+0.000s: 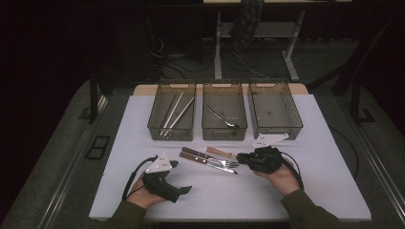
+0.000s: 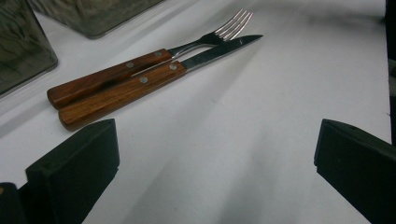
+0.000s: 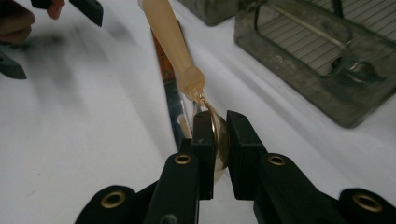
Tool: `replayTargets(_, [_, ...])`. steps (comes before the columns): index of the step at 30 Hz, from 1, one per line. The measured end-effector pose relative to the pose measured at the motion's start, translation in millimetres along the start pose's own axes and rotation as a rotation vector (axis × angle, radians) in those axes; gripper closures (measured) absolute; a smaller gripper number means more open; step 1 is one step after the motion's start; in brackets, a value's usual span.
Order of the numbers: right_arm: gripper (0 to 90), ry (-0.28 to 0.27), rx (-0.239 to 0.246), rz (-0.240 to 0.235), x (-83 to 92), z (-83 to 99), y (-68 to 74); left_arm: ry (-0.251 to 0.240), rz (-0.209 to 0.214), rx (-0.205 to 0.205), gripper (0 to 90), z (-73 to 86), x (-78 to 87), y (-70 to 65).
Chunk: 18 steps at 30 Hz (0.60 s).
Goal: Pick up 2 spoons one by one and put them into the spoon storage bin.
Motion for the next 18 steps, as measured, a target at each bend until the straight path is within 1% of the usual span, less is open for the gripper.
replayTargets(2, [82.2, -0.005, 0.003, 0.015, 0.5, -3.0, -2.9, -0.002, 0.001, 0.003, 0.0, 0.0, 0.0, 0.1])
replayTargets(8, [82.2, -0.018, -0.001, 0.031, 2.2, -12.2, -10.8, 0.0, 0.0, 0.003, 0.0, 0.3, -0.3, -0.1])
replayTargets(10, [82.1, -0.023, 0.005, 0.039, 4.7, -16.1, -12.9, 0.0, 0.001, 0.002, 0.0, 0.1, -0.2, -0.5])
replayTargets(13, [82.1, -0.055, -0.019, 0.039, 10.4, -24.0, -18.2, 0.002, 0.003, 0.003, 0.0, 0.3, -1.1, -0.9])
replayTargets(16, [82.2, -0.067, -0.022, 0.054, 14.8, -32.4, -24.1, -0.002, 0.0, 0.007, 0.0, -0.1, -1.2, 0.2])
replayTargets(18, [82.2, -0.086, -0.039, 0.063, 17.6, -38.7, -29.5, 0.0, -0.002, 0.008, 0.0, 0.2, -1.2, 0.1])
Point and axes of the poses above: each handheld gripper's, and its own axes: x roughly backward along the jaws, z roughly out of its underside, y roughly to its left, the point moved 7 cm from there along -x, roughly forward along the jaws, and after that the axes turned 11 degrees about -x, right-handed, at the moved point
